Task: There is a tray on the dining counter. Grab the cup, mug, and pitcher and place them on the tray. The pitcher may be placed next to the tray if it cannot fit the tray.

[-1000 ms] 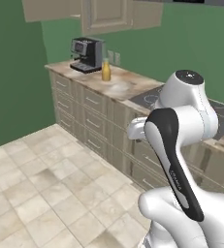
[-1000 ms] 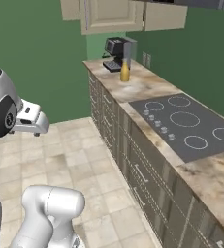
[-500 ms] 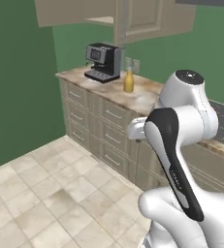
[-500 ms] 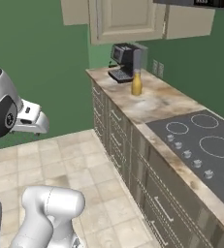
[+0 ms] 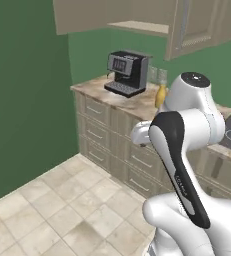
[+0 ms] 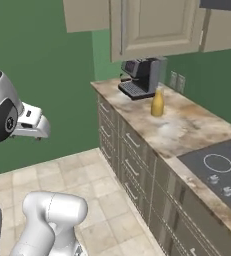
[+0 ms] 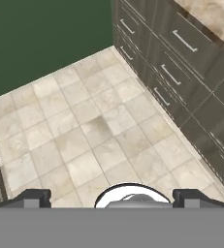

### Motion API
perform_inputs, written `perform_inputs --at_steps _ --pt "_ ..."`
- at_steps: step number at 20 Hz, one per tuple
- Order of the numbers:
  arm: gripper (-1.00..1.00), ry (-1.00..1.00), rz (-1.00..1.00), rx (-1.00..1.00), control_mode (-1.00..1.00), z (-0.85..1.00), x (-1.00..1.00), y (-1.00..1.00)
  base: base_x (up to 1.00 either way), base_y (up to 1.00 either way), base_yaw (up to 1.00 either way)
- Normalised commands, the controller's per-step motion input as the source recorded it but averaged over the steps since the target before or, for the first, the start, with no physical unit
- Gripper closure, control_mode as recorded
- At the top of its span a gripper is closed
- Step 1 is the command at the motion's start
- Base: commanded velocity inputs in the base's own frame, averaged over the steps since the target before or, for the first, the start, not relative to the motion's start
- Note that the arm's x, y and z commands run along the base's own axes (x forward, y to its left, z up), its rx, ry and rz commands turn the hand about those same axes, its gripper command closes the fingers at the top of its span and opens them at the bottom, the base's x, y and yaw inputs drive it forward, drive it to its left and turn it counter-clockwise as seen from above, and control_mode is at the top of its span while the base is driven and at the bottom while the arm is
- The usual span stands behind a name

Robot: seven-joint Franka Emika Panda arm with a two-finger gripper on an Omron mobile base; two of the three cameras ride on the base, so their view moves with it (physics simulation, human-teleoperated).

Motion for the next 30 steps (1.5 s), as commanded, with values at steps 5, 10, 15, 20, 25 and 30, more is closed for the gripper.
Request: perform_inputs --at_steps 5,10,15,20,25,30 --pt "-1.0 0.0 0.0 0.0 1.0 0.0 0.0 0.0 0.93 0.82 -0.15" --pt "-1.0 0.0 0.0 0.0 1.0 0.0 0.0 0.0 0.83 0.7 -0.21" --pt "-1.0 0.0 0.0 0.0 1.0 0.0 0.0 0.0 0.7 0.52 -0.32" --pt "-1.0 0.0 0.0 0.0 1.0 0.0 0.0 0.0 0.54 0.33 -0.53" --pt "-1.0 0.0 0.0 0.0 1.0 0.0 0.0 0.0 0.5 0.31 -0.54" --pt "-1.0 0.0 0.0 0.0 1.0 0.0 0.0 0.0 0.56 0.32 -0.51"
